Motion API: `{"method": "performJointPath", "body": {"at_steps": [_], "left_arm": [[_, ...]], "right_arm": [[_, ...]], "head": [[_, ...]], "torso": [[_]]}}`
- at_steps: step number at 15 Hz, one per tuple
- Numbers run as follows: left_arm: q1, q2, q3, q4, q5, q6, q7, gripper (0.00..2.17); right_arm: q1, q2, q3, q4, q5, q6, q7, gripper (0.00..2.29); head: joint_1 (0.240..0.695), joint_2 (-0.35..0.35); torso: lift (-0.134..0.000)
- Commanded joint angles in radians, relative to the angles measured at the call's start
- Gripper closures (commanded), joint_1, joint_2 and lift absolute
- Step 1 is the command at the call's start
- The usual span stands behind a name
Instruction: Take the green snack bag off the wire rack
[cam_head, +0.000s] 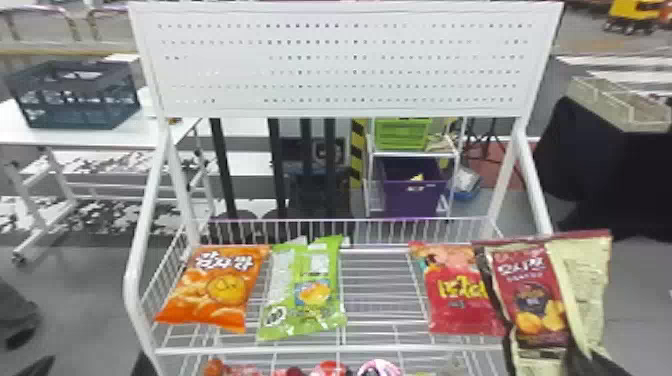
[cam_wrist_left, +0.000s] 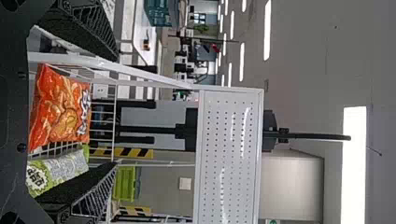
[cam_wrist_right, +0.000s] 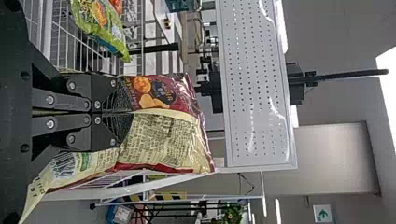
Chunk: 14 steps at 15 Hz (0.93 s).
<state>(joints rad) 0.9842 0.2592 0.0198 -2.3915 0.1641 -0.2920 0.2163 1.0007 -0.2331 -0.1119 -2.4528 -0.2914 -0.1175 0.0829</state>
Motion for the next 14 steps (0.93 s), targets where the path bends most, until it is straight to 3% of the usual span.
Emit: {"method": "performJointPath", "body": {"at_steps": [1, 3, 5, 6, 10, 14], "left_arm": [[-0.013, 0.0, -0.001, 0.009, 0.003, 0.003, 0.0, 0.09], [-0.076, 0.008, -0.034, 0.055, 0.006, 0.018, 0.003, 0.09], [-0.236, 0.072, -0.162, 0.17, 0.009, 0.049, 0.066, 0.1], [-0.323, 0.08, -0.228, 0.224, 0.009, 0.092, 0.089, 0.1], [-0.657, 0.08, -0.429, 0.442, 0.046, 0.264, 0.16, 0.1], [-0.935, 0.031, -0.543, 0.729, 0.115, 0.297, 0.172, 0.13]], "right_arm": [[0.003, 0.0, 0.0, -0.002, 0.0, -0.003, 0.0, 2.24], [0.003, 0.0, 0.001, 0.0, 0.002, -0.003, 0.002, 2.24], [-0.002, 0.003, 0.009, 0.003, 0.005, -0.006, 0.008, 2.24], [-0.004, 0.005, 0.014, 0.008, 0.006, -0.006, 0.008, 2.24], [-0.007, 0.012, 0.018, 0.023, 0.015, -0.006, 0.008, 2.24], [-0.004, 0.012, 0.012, 0.038, 0.015, -0.006, 0.008, 2.24]], "head": [[0.499, 0.0], [0.499, 0.0], [0.499, 0.0], [0.499, 0.0], [0.499, 0.0], [0.499, 0.0]], "torso": [[0.0], [0.0], [0.0], [0.0], [0.0], [0.0]]}}
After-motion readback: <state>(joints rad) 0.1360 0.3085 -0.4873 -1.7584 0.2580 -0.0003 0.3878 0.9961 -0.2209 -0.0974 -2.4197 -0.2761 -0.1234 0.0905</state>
